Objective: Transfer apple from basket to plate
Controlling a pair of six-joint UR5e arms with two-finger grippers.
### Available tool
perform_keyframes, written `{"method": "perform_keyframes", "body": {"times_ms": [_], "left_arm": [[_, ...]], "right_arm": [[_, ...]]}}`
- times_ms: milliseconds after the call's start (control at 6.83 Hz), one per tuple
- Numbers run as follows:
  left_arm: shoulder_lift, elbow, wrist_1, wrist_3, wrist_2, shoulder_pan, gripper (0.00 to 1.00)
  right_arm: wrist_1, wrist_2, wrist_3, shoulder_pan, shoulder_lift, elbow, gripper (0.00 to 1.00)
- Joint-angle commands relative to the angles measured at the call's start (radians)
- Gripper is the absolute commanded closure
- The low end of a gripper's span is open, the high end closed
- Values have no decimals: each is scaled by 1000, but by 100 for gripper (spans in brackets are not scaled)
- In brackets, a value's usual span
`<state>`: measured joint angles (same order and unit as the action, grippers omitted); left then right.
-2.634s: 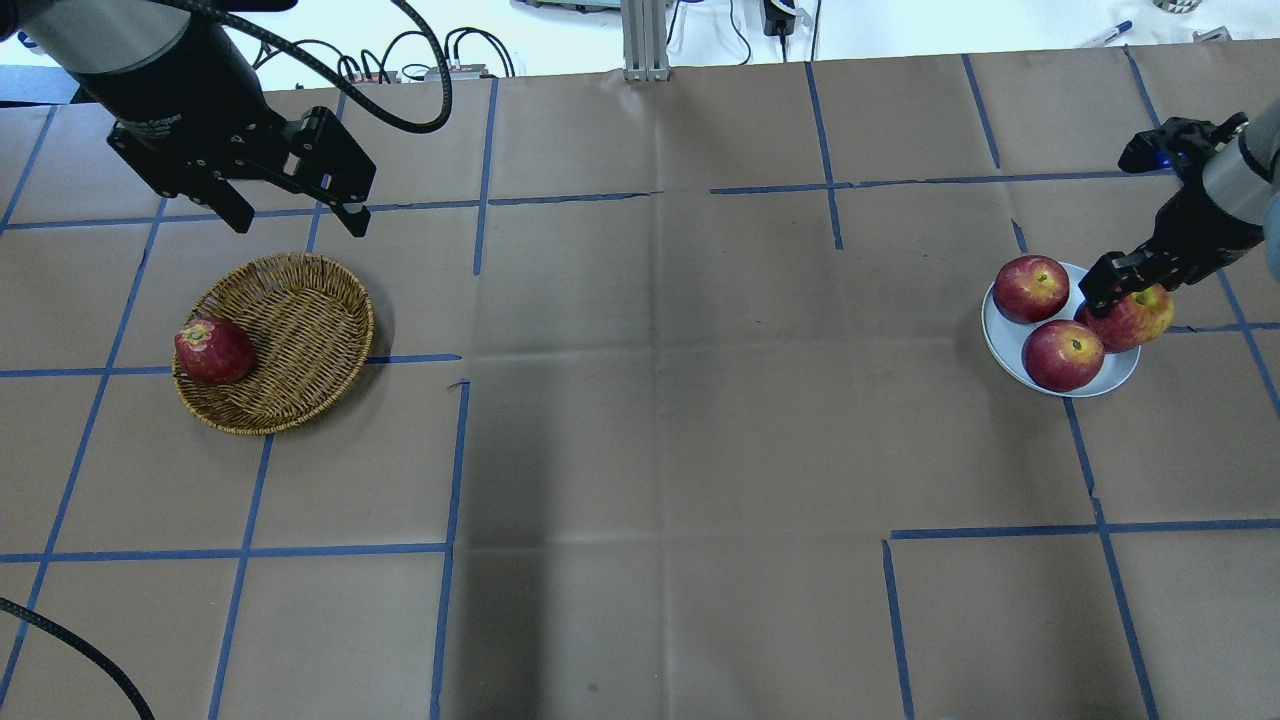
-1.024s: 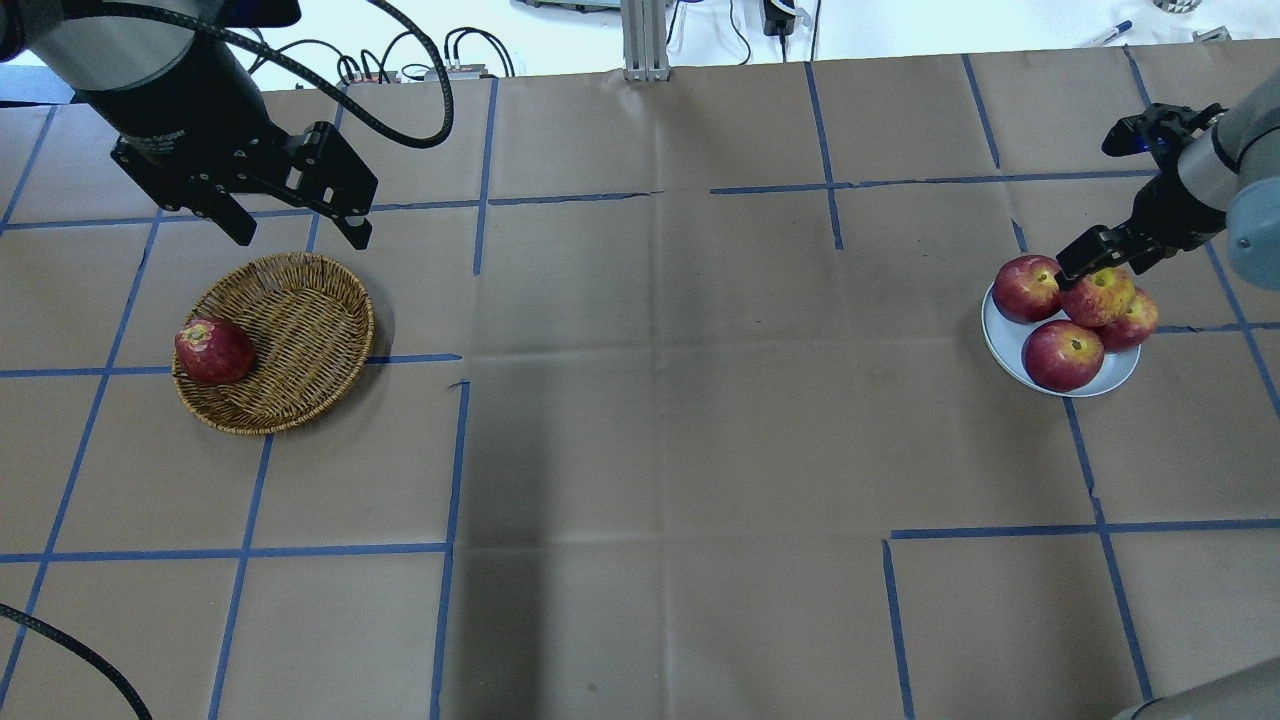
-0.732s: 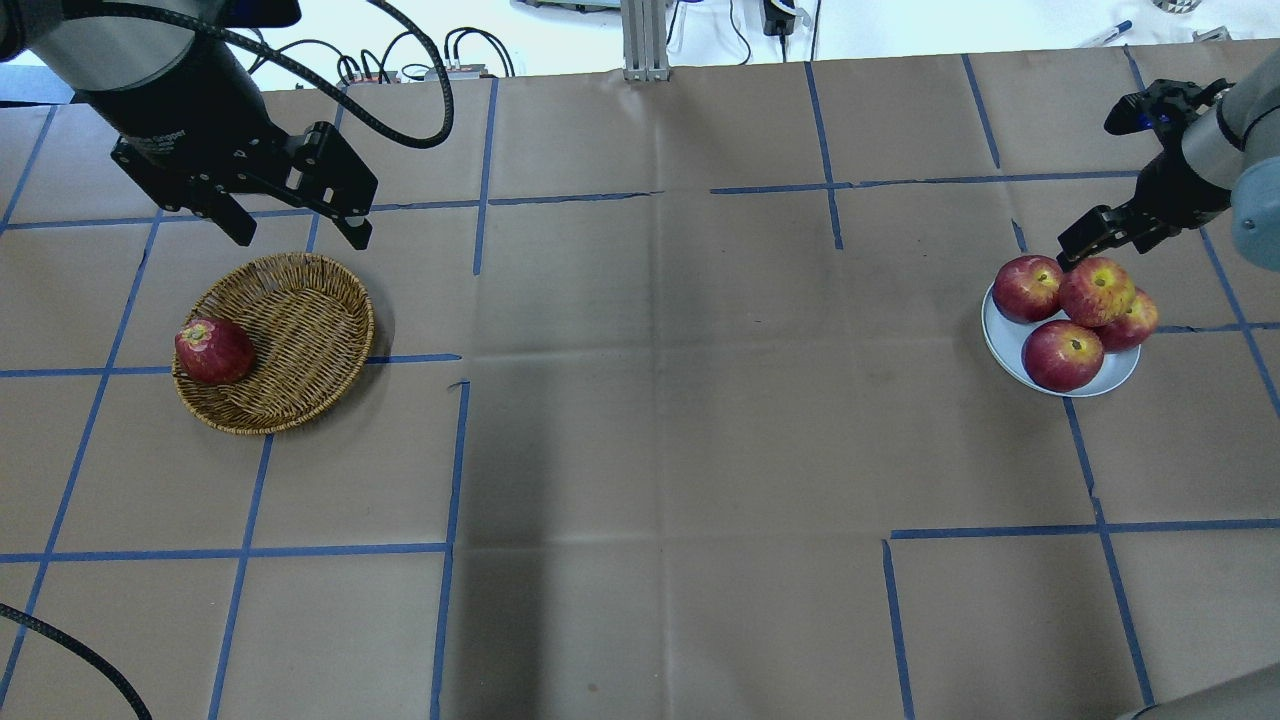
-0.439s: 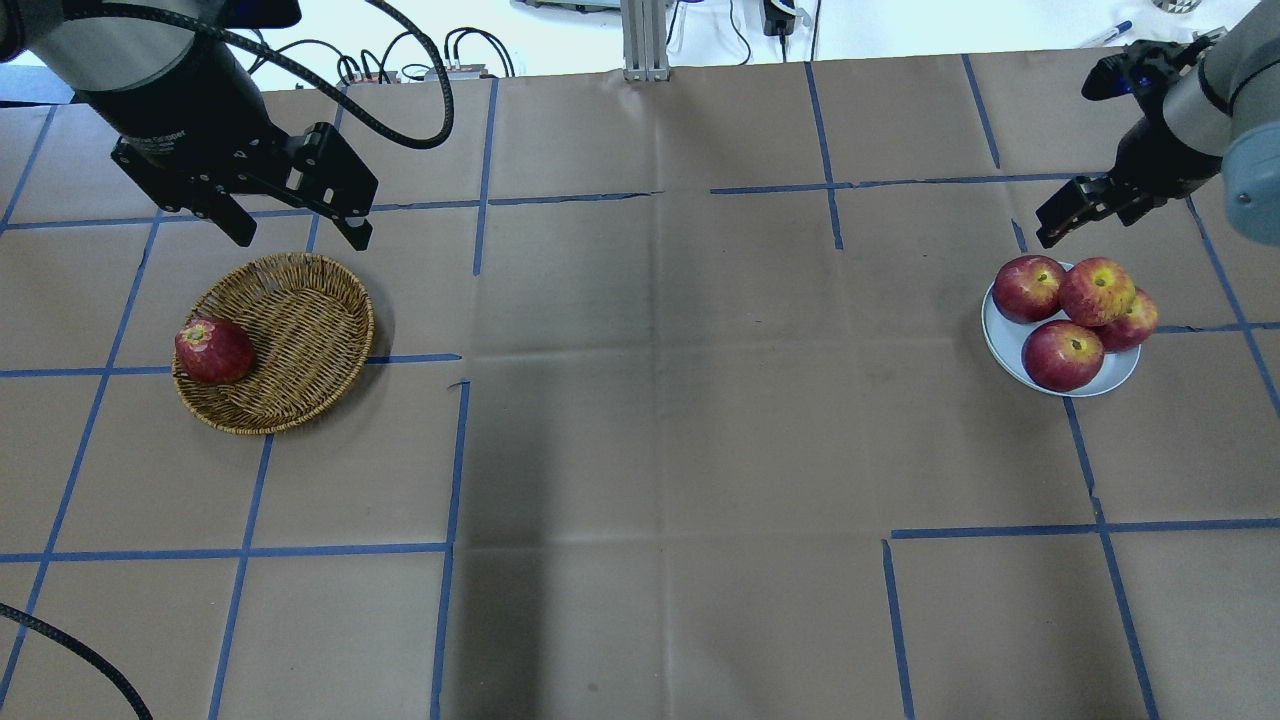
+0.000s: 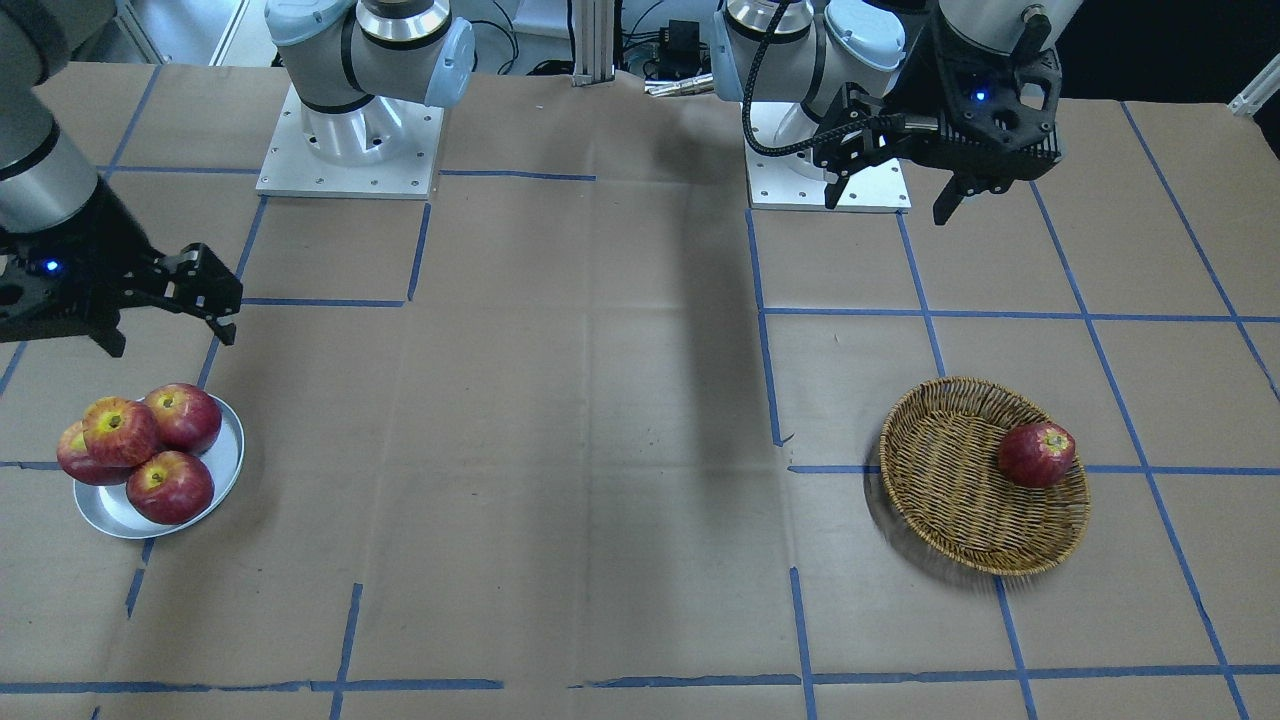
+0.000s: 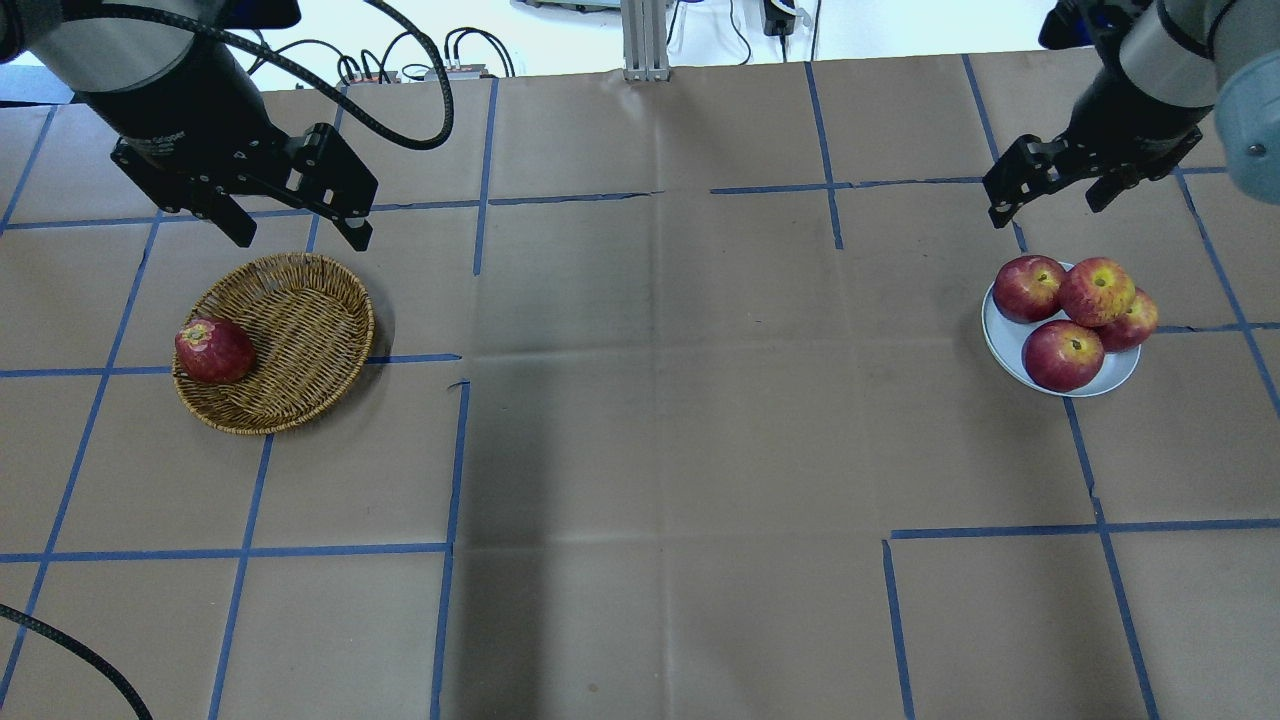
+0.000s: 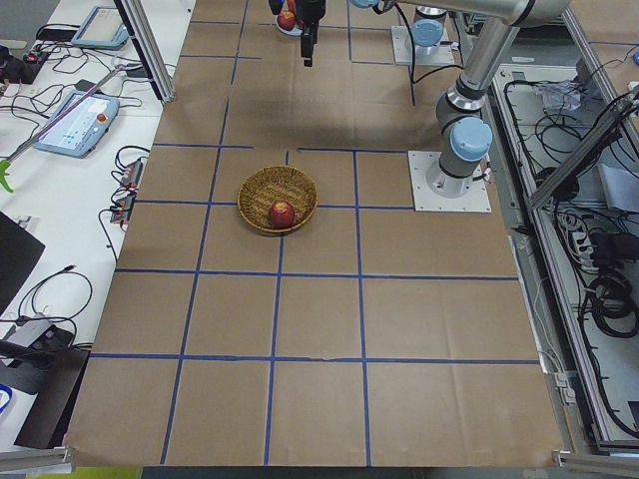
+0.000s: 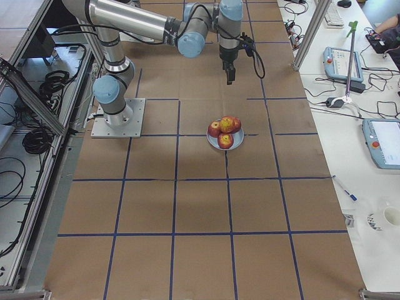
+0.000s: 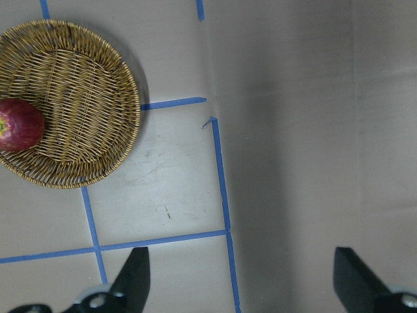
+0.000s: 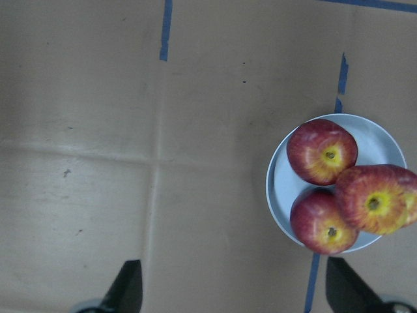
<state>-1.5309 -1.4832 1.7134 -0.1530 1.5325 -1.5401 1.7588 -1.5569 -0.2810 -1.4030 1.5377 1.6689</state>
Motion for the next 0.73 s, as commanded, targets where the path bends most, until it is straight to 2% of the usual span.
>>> {"method": "perform_keyframes", "body": {"times_ms": [0,146,585], "left_arm": [[0,0,0,0,0,0,1],[0,0,0,0,0,0,1],[0,0,0,0,0,0,1]], "right_arm": [[-85,-83,211,-175,61,-3,0],[-110,-83,264,-195,74,-5,0],[-212,-69,270,-186,108,-9,0]]}}
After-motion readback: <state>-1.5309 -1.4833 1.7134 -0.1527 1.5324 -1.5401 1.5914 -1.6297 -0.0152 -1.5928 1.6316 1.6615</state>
